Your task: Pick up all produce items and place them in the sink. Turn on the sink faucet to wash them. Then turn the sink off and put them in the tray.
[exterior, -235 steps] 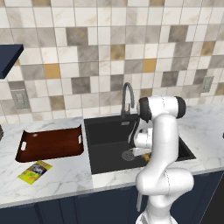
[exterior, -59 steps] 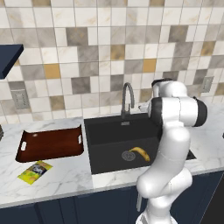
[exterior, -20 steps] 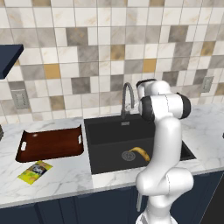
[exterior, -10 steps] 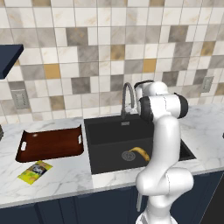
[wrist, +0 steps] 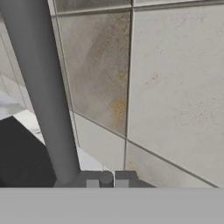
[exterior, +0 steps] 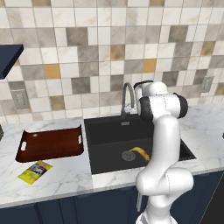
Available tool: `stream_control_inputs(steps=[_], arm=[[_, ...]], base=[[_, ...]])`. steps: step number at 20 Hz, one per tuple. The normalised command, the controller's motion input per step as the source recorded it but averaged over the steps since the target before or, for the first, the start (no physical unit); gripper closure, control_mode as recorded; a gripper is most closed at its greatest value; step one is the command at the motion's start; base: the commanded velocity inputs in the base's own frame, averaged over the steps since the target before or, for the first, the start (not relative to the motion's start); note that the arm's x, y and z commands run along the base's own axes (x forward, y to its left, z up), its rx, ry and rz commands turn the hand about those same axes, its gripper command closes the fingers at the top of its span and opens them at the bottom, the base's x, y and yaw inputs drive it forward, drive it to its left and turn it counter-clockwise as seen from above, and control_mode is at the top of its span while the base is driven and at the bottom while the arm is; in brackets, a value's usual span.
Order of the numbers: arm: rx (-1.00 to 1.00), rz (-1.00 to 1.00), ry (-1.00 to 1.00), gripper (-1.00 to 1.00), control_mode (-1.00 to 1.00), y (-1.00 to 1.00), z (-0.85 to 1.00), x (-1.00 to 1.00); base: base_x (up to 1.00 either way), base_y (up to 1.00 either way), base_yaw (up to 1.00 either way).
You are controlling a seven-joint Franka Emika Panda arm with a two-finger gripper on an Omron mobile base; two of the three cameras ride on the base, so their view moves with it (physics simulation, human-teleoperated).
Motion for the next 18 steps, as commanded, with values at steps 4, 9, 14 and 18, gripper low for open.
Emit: stream_control_inputs(steps=[4,9,14,18], arm=[[0.0,0.0,0.0,1.0,-1.0,0.0,0.0,0.0],[0.0,0.0,0.0,1.0,-1.0,0.0,0.0,0.0],[0.0,0.0,0.0,1.0,-1.0,0.0,0.0,0.0],[0.0,0.0,0.0,1.0,-1.0,0.0,0.0,0.0]], base=[[0.0,0.0,0.0],[0.0,0.0,0.0],[0.0,0.0,0.0],[0.0,0.0,0.0]])
